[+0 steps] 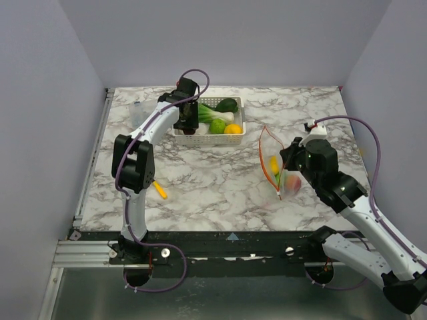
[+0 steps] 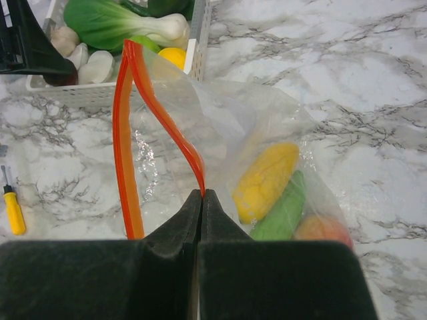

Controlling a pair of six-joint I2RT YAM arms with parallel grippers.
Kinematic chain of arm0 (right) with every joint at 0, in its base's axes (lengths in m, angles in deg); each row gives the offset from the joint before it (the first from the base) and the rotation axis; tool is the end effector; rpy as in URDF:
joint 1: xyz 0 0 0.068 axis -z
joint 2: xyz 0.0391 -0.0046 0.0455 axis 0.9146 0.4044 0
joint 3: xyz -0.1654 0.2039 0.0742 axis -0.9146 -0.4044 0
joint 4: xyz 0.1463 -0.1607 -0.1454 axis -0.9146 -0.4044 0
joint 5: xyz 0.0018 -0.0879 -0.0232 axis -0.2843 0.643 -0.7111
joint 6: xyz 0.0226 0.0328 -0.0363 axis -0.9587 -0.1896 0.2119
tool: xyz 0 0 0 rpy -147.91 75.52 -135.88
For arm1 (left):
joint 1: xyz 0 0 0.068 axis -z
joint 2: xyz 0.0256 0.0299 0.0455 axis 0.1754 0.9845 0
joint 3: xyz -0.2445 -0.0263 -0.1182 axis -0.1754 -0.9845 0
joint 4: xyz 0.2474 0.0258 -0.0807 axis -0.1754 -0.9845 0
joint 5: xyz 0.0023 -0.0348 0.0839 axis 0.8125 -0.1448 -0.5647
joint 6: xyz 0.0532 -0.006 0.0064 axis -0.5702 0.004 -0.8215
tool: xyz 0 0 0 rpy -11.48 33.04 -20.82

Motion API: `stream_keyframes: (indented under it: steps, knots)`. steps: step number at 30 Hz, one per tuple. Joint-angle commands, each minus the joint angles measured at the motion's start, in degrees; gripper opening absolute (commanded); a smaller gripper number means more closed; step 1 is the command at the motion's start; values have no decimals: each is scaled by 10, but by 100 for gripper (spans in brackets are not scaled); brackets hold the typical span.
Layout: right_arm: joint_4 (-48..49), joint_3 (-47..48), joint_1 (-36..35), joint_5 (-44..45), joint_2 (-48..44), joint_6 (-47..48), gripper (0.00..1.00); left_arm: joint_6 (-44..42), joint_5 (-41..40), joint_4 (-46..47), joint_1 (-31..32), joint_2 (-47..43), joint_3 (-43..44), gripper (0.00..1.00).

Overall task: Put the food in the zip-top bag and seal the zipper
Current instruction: Pick up the fake fruit from the bin, then place the fake fruit in the zipper food storage bag.

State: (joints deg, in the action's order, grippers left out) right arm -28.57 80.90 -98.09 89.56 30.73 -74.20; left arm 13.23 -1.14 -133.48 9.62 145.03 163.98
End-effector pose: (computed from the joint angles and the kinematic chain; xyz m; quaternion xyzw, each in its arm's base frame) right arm 0.1610 0.0881 0.3296 0.0179 0.8288 0.1419 0.5409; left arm 0.4292 -0.1494 0.2533 -0.0367 0.9612 -0.0436 0.2699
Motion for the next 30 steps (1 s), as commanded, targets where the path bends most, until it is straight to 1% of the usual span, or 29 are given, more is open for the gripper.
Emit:
stream_keyframes:
  steps: [1, 2, 3, 9, 11, 14, 18, 21, 23, 25, 27, 29, 30]
  knots:
    - [-4, -2, -4, 16, 3, -3, 1, -10, 22, -8, 2, 7, 9, 36]
    - [-6, -1, -4, 16, 4, -3, 1, -9, 19, -9, 1, 1, 10, 29]
    - [-7, 2, -4, 16, 4, -2, 1, -10, 19, -6, 1, -10, 8, 26]
    - [-2, 3, -4, -8, 1, 0, 1, -8, 51, 22, 3, -110, -30, 16]
    - [-2, 2, -3, -10, 2, 1, 1, -3, 65, 27, 3, -148, -47, 11]
    - [-2, 0, -4, -8, -1, 4, 1, 16, 129, 37, 6, -211, -83, 8]
    - [-8, -1, -4, -3, -6, 7, 1, 56, 262, 97, 25, -310, -174, 8]
    - [-15, 0, -4, 5, -8, 7, 1, 102, 311, 147, 66, -382, -238, 6]
    - [-17, 0, -3, 6, -11, 6, 1, 132, 335, 191, 107, -420, -274, 6]
    - [-11, -4, -4, -8, -19, 6, 1, 163, 318, 241, 155, -456, -306, 5]
    - [-4, -10, -4, -17, -26, 1, 1, 194, 301, 323, 207, -483, -349, 3]
    - [-3, -10, -4, -23, -28, 0, 1, 217, 264, 381, 252, -490, -378, 2]
    - [-1, -11, -4, -25, -30, 0, 1, 224, 242, 392, 269, -485, -381, 1]
